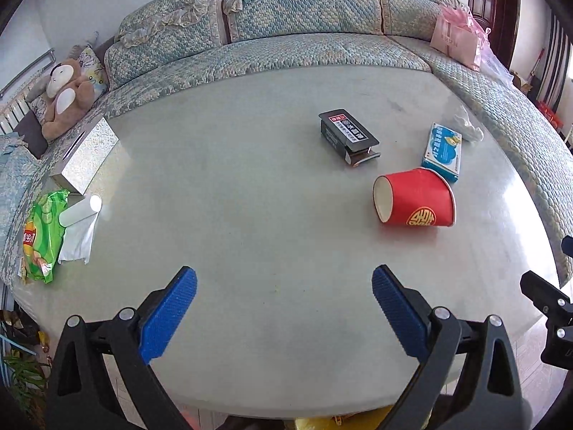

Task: Collect trash
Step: 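Move the left tool to the black box while the right tool reaches the blue medicine box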

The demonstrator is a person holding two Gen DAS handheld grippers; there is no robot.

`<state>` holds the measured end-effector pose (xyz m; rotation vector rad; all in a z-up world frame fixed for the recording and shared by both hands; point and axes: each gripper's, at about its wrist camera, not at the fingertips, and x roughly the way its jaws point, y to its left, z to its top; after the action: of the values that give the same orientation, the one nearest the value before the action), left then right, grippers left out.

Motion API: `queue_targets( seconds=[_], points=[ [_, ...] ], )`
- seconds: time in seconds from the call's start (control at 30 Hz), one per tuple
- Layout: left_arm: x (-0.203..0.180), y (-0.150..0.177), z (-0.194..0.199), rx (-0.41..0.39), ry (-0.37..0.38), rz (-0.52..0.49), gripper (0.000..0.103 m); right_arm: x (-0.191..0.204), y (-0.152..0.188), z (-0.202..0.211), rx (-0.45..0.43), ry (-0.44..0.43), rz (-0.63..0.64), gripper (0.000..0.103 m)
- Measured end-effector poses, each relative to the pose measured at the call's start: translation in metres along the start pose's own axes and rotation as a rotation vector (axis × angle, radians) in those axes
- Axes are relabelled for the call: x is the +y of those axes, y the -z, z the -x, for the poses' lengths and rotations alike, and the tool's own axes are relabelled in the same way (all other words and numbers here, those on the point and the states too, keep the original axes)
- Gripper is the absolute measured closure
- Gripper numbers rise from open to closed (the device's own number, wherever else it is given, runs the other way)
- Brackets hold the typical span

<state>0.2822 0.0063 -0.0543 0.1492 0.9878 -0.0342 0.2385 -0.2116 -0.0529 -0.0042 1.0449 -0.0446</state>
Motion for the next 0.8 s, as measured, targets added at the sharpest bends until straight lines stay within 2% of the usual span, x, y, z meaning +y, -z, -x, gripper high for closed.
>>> queue_targets(
  seconds=[0.13,0.23,0.4,0.6,0.8],
  points=[
    [-0.010,-0.045,-0.030,-0.005,0.001,0.016,0.007,-0.013,-0.036,-0.028,-0.001,0.018,-0.020,0.006],
    [-0.023,-0.079,-0.062,0.012,0.005,0.019,0.007,-0.027,-0.063,-0.056,0.025,0.024,-0.086,0.006],
    [-0.037,-0.128,-0.122,0.101,0.023,0.079,0.007,-0.044,-0.113,-0.109,0.114,0.034,-0.186,0.006],
    [-0.052,-0.160,-0.173,0.237,-0.004,0.139,0.007,-0.059,-0.147,-0.153,0.252,0.056,-0.308,0.006],
    [-0.062,-0.184,-0.193,0.308,-0.067,0.171,0.007,-0.063,-0.162,-0.171,0.345,0.114,-0.379,0.006]
  ],
)
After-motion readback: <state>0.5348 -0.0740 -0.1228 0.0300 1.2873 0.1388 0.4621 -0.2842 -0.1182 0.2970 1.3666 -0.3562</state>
